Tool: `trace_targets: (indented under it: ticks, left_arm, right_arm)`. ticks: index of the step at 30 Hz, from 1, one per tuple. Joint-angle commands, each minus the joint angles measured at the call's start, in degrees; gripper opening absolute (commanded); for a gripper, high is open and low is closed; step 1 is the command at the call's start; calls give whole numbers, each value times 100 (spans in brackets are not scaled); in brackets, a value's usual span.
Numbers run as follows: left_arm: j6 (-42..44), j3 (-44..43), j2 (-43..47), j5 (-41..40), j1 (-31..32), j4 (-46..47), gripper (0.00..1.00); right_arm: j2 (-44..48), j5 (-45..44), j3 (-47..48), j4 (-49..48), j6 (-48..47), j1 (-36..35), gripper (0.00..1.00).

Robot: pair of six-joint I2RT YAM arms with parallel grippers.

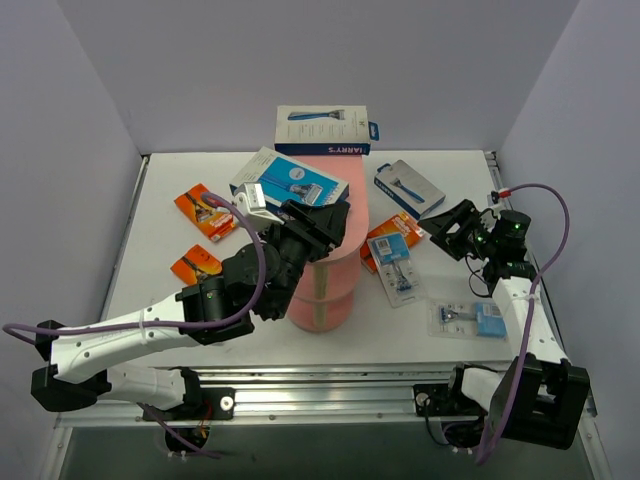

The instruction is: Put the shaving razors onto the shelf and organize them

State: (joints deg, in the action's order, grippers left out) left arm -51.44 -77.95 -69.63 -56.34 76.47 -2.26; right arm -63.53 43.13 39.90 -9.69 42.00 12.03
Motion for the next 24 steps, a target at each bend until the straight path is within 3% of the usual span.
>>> trace_targets:
  ticks: [1,6,10,15,24]
  left_arm:
    - [-138,43,151,166,44,235,60]
    - [-16,-88,72,377,35,235,61]
    - [555,-387,19,562,44,192,63]
    - [1171,-808,229,519,44,-632,64]
    - [2602,-976,1591,-175,-9,-1733,68]
  right_arm:
    - [95,178,9,-112,45,45,64]
    - [104,178,62,-68,54,54,64]
    - [112,160,246,90,10,71,64]
    - [174,37,518,424,-104,80,64]
    - [183,-226,1221,855,-219,80,64]
